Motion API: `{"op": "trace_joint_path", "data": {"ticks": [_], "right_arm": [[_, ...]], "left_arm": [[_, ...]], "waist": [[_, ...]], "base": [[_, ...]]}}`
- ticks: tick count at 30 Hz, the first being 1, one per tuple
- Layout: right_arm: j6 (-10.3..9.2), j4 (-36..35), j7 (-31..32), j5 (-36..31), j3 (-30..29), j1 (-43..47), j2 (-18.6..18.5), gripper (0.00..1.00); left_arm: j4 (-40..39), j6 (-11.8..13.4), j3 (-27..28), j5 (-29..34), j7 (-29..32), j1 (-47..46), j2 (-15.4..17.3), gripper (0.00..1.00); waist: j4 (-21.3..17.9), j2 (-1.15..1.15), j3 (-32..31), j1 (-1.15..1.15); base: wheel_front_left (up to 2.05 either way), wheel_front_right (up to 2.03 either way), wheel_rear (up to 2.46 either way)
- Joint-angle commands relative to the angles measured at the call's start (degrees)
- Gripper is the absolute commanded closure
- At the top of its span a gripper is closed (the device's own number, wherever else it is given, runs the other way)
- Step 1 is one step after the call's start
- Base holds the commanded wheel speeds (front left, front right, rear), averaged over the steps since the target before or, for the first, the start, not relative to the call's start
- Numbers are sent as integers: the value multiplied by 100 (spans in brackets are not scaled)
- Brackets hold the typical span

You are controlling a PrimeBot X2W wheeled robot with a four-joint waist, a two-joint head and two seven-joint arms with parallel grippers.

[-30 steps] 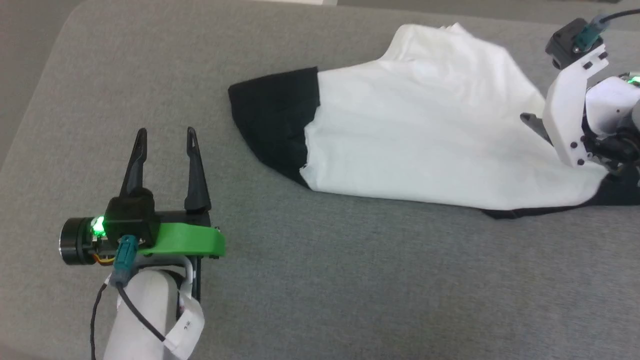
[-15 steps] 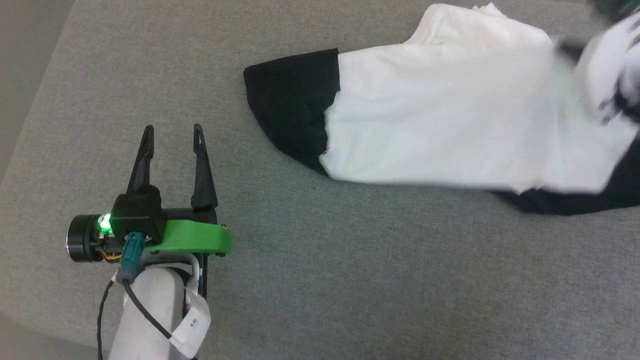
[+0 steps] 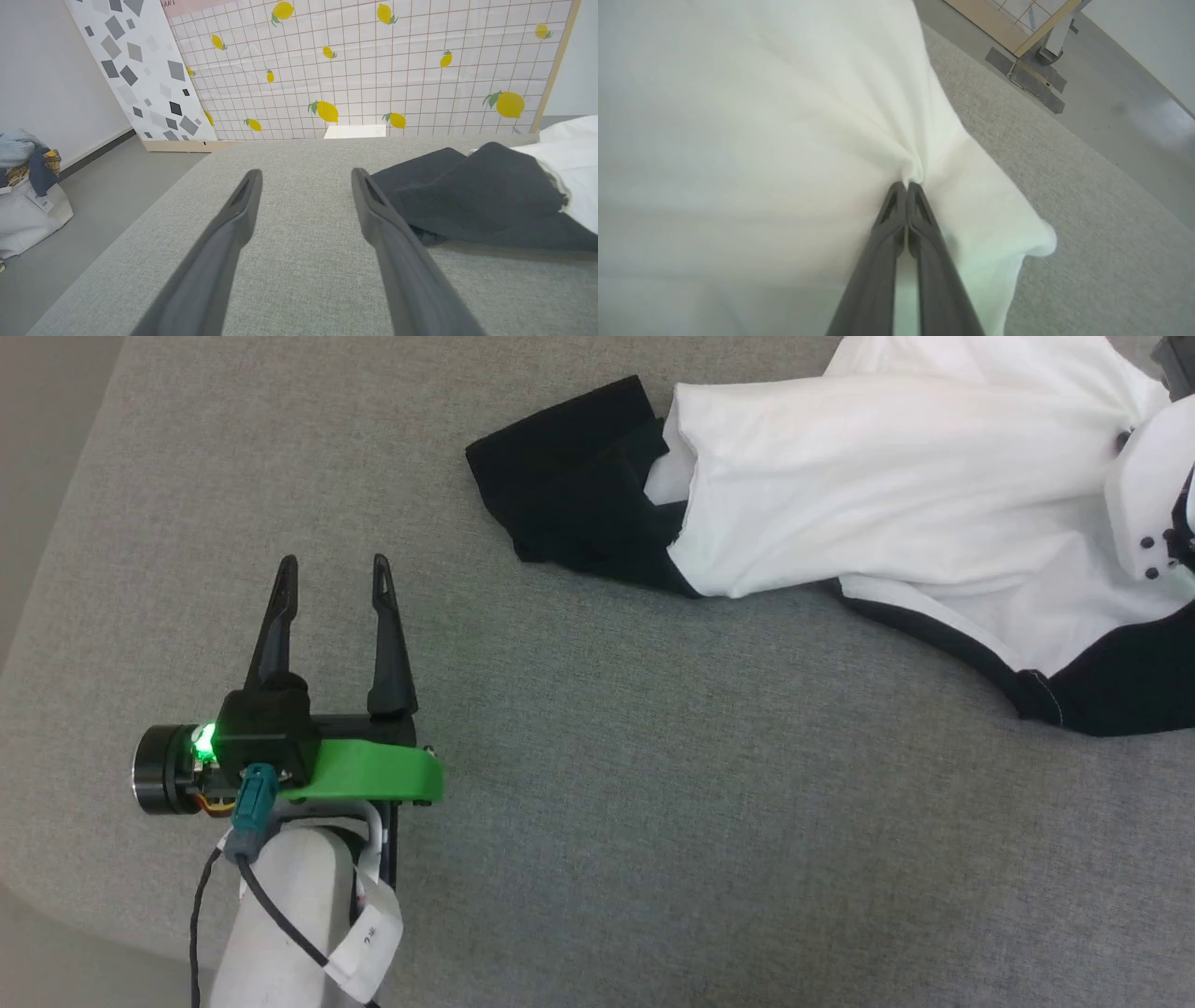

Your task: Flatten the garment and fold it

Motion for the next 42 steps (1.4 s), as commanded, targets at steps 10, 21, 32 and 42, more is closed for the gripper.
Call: {"op": "trace_joint_path", "data": {"ticks": [10, 21, 32, 42], "right_arm": [[-9, -1183, -1172, 315, 106, 63, -475, 0], [-9, -4634, 1078, 1494, 1105, 578, -2038, 0], [-9, -5377, 2069, 1839, 1418, 1483, -2179, 0], [-9, -4410, 1922, 1510, 1686, 1978, -1412, 0]], "left_arm": [[138, 44, 260, 88, -21, 313, 95, 0], [125, 40, 351, 124, -21, 701, 163, 0], [82, -15, 263, 79, -21, 567, 101, 0], [119, -23, 205, 44, -21, 395, 40, 0]], "waist": [[-476, 0, -889, -1], [-701, 0, -1340, -1], [-442, 0, -1043, -1], [-183, 0, -736, -1]], "base": [[0, 0, 0], [0, 0, 0], [0, 0, 0], [0, 0, 0]]}}
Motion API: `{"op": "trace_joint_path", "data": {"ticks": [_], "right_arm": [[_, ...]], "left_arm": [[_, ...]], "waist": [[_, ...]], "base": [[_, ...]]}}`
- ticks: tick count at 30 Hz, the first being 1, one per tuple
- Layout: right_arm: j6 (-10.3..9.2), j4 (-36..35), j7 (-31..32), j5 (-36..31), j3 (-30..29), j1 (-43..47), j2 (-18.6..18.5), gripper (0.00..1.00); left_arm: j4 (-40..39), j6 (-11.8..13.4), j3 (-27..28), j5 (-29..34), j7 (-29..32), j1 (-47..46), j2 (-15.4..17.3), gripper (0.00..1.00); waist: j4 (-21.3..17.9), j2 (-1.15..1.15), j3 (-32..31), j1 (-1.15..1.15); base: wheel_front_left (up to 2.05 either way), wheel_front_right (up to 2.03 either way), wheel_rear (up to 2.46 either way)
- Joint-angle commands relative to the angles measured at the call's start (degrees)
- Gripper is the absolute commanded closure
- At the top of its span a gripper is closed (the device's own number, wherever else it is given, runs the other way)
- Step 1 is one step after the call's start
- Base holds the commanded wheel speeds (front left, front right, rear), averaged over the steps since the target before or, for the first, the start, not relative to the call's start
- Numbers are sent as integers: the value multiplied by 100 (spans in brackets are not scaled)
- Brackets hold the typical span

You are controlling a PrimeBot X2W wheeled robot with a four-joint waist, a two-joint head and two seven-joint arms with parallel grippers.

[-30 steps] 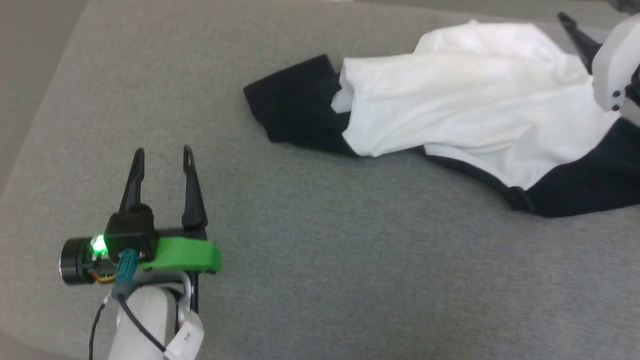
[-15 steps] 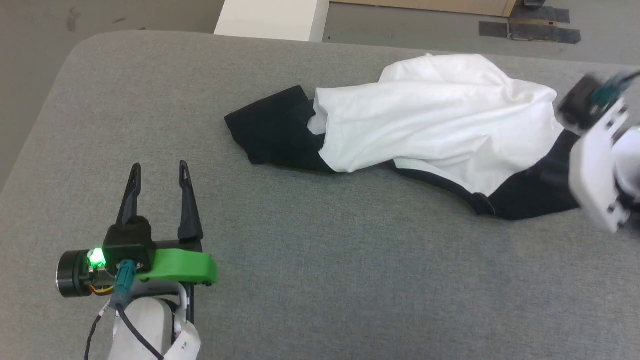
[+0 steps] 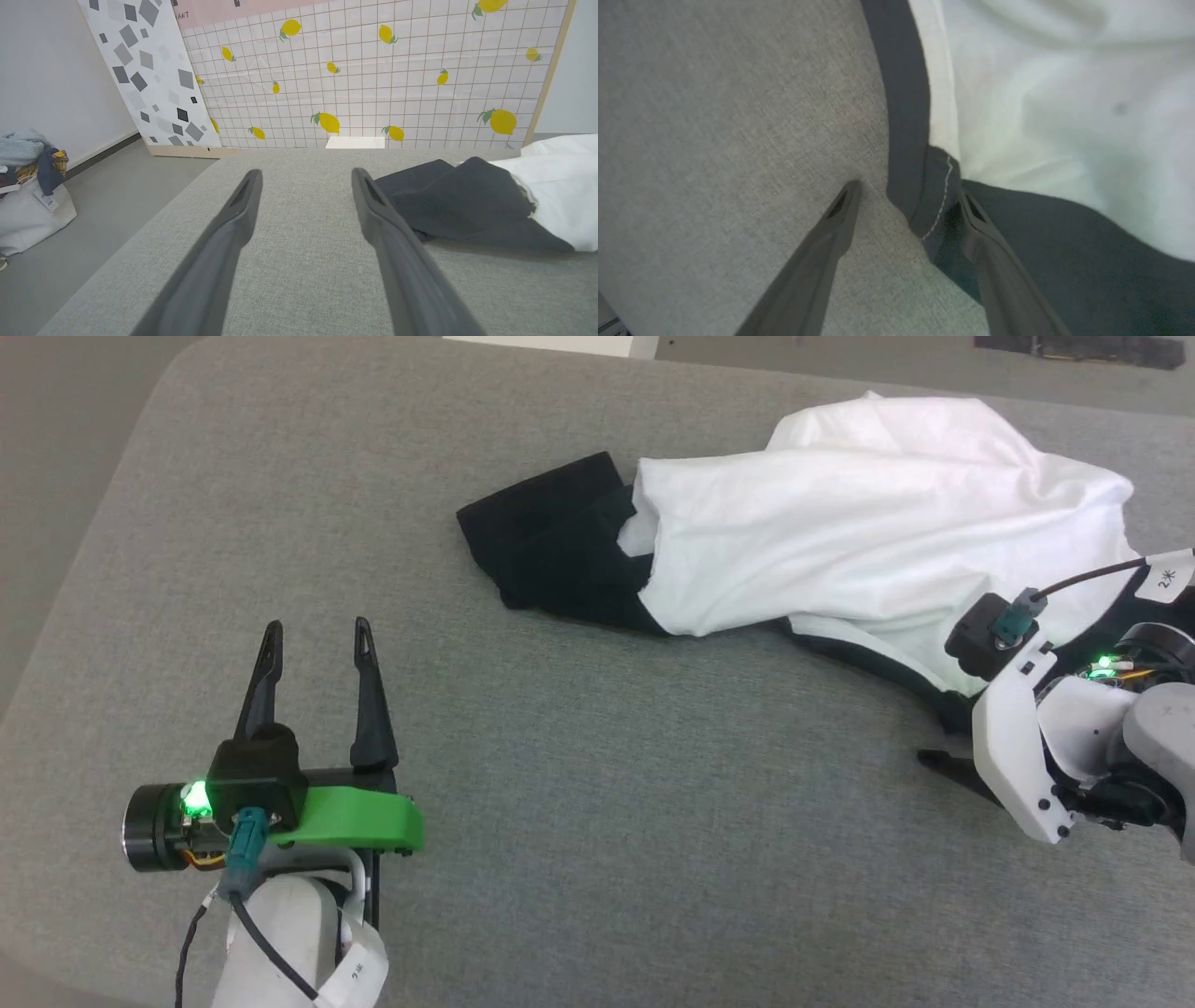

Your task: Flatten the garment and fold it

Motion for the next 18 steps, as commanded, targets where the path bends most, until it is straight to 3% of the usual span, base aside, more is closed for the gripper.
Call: {"op": "trace_joint_path", "data": {"ticks": [1, 2, 3, 10, 13, 18], "right_arm": [[-12, 149, 53, -31, 167, 303, 157, 4], [-12, 192, -3, -38, 179, 331, 186, 62], [-12, 239, -130, -77, 188, 334, 214, 100], [-12, -139, -1288, -177, 162, 139, 141, 100], [-12, -741, -1572, -122, 167, 169, -138, 100], [-12, -1693, -1477, -232, 208, 569, -753, 100]], "left_arm": [[11, -15, 4, -21, -21, -77, -22, 0], [24, -11, 13, -21, -21, -70, -25, 0], [40, -3, 34, -16, -21, -48, -26, 0], [188, -11, 194, 33, -21, 209, 97, 0], [217, -18, 232, 58, -21, 341, 151, 0], [247, -53, 313, 50, -21, 504, 258, 0]], "waist": [[81, 0, 63, 1], [71, 0, 37, 1], [40, 0, -8, 1], [-273, 0, -598, 1], [-406, 0, -888, 1], [-592, 0, -1178, 1]], "base": [[0, 0, 0], [0, 0, 0], [0, 0, 0], [0, 0, 0], [0, 0, 0], [0, 0, 0]]}}
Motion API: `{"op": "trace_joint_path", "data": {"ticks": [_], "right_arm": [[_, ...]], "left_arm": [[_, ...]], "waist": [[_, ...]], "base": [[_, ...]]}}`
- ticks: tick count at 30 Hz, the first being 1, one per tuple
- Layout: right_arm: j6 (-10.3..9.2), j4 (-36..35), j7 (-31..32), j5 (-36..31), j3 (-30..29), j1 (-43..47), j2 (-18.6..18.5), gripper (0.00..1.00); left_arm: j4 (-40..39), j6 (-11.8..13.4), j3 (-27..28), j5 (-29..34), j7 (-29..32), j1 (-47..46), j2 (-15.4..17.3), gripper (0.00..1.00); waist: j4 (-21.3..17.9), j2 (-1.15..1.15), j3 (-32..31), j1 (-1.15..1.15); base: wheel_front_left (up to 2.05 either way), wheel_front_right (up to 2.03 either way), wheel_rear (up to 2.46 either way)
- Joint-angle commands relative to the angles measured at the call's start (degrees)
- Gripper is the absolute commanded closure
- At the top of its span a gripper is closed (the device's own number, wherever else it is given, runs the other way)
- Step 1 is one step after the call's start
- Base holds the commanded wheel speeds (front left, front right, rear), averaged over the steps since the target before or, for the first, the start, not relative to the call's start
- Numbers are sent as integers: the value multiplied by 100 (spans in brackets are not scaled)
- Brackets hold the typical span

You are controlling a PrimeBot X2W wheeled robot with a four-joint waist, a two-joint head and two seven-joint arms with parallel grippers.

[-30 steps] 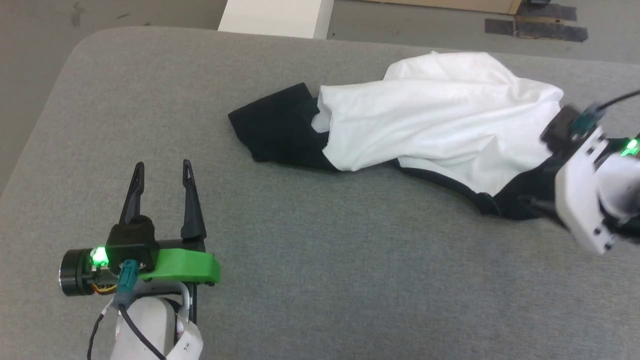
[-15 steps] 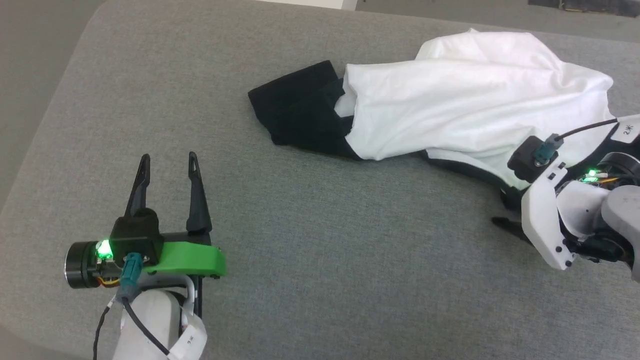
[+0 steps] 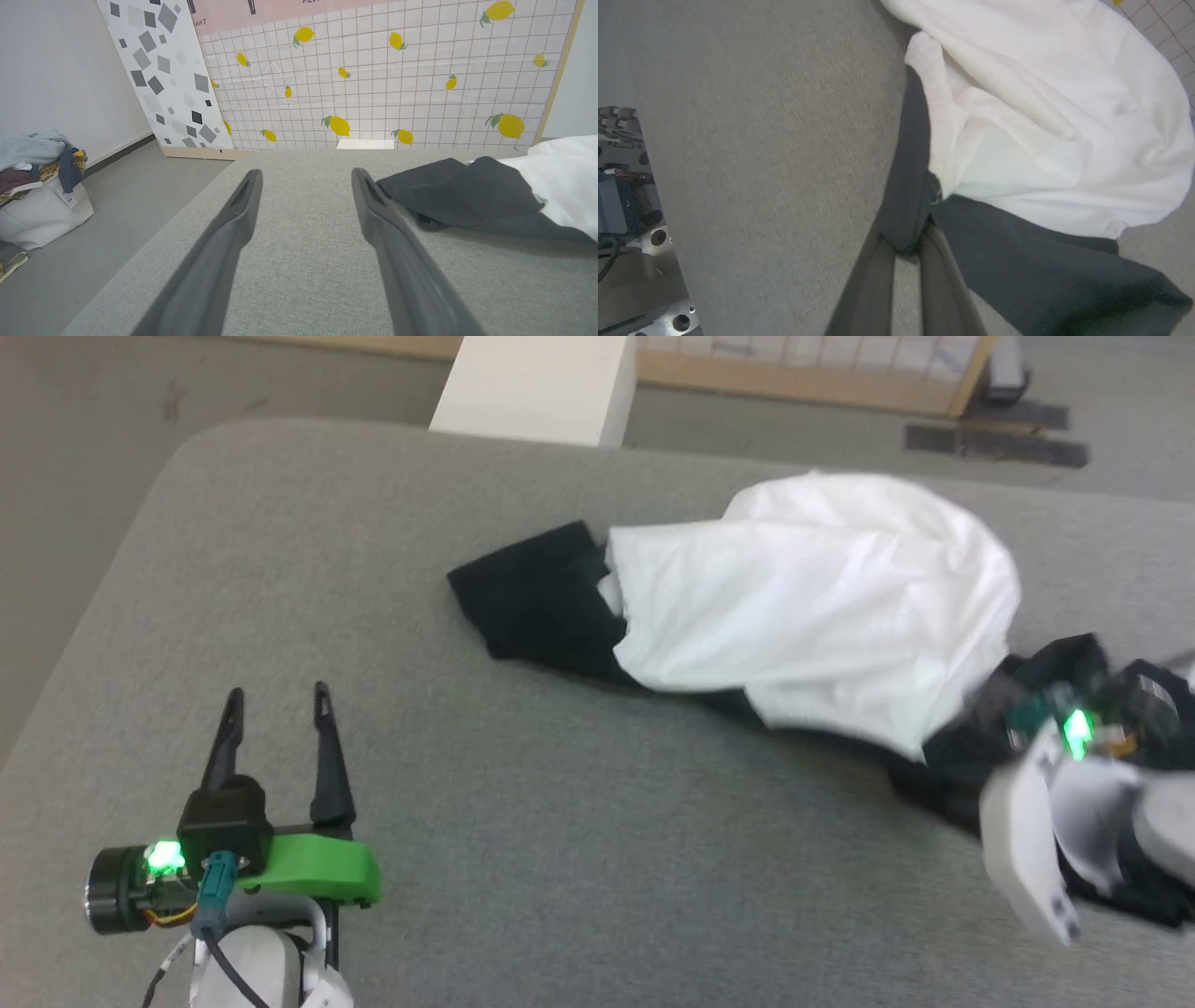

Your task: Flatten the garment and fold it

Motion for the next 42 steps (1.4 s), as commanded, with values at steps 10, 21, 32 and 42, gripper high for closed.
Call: {"op": "trace_joint_path", "data": {"ticks": [10, 21, 32, 42], "right_arm": [[-8, -279, 363, 149, 79, 2155, -478, 100], [-8, 417, -693, -437, -661, 2644, 160, 0], [-8, -470, -1564, -1185, -3174, 3290, 493, 0], [-8, -414, -2667, -3480, -6234, 4732, 2842, 0]], "left_arm": [[-51, 16, 0, 59, -21, 329, 73, 0], [6, 17, -10, 72, -21, 400, 141, 0], [73, -332, -106, 126, -21, -473, 588, 0], [799, -1187, -1141, 34, 883, -1979, 887, 0]], "waist": [[-486, 0, -562, 0], [-646, 0, -729, 0], [-854, 0, -840, 0], [-916, 0, -669, 0]], "base": [[0, 0, 0], [0, 0, 0], [0, 0, 0], [0, 0, 0]]}}
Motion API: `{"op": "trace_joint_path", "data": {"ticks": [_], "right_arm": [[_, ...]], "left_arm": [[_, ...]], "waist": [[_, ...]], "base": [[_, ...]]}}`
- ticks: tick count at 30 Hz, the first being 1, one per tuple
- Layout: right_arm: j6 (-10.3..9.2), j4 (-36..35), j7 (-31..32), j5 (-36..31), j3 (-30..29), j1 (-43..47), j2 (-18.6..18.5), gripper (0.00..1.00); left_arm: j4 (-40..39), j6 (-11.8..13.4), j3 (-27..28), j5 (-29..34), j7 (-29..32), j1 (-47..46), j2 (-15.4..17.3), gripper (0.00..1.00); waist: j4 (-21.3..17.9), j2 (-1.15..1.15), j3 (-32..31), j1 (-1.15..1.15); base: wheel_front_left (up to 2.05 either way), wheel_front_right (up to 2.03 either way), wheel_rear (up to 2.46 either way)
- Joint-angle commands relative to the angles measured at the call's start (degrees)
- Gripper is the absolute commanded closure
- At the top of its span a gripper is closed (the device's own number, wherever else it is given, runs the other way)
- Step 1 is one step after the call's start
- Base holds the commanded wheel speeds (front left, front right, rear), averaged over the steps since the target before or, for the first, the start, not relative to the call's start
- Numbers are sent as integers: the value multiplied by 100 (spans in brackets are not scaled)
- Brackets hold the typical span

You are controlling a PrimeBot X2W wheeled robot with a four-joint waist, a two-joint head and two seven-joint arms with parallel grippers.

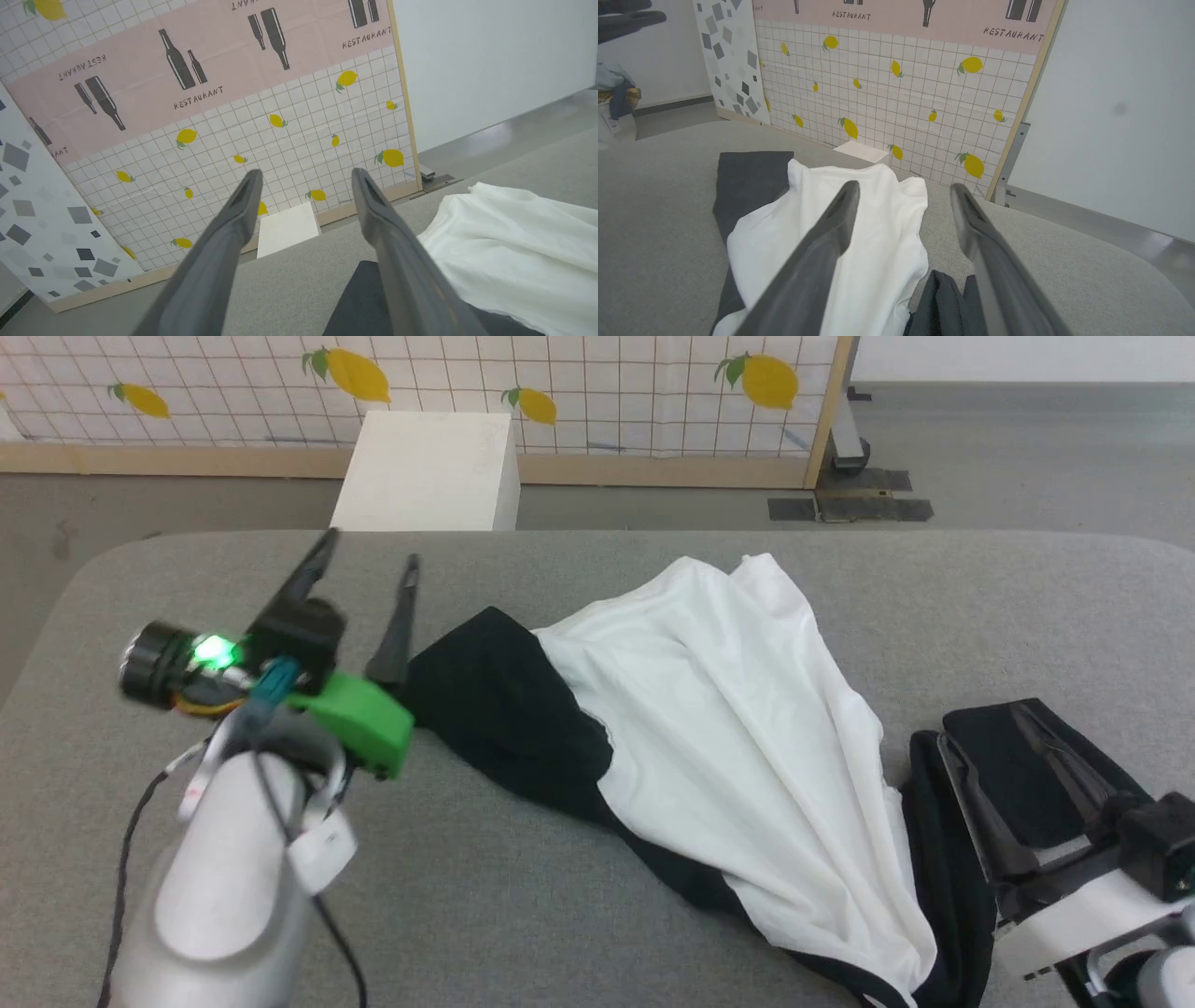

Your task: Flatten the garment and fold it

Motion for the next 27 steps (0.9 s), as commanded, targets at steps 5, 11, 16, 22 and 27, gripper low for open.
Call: {"op": "trace_joint_path", "data": {"ticks": [5, 11, 16, 22, 27], "right_arm": [[-8, -224, -174, -794, -461, 315, 855, 0], [-8, -303, -223, -1102, -540, 288, 1194, 0], [-8, -263, -277, -1211, -495, 59, 1306, 0], [-8, -146, -373, -1308, -282, -382, 1383, 0], [-8, -47, -455, -1386, -124, -728, 1470, 0]], "left_arm": [[424, -85, -1390, -808, 1169, -667, 336, 0], [531, -87, -3073, -2428, 2203, -1441, 1025, 0], [736, -88, -3953, -3426, 2756, -2153, 1161, 0], [1531, -88, -4414, -3724, 2888, -3143, 1106, 0], [2281, -88, -4888, -3922, 3147, -3678, 1041, 0]], "waist": [[-180, 0, 212, 0], [-413, 0, 520, 0], [-615, 0, 893, 0], [-911, 0, 1453, 0], [-1215, 0, 1898, 0]], "base": [[0, 0, 0], [0, 0, 0], [0, 0, 0], [0, 0, 0], [0, 0, 0]]}}
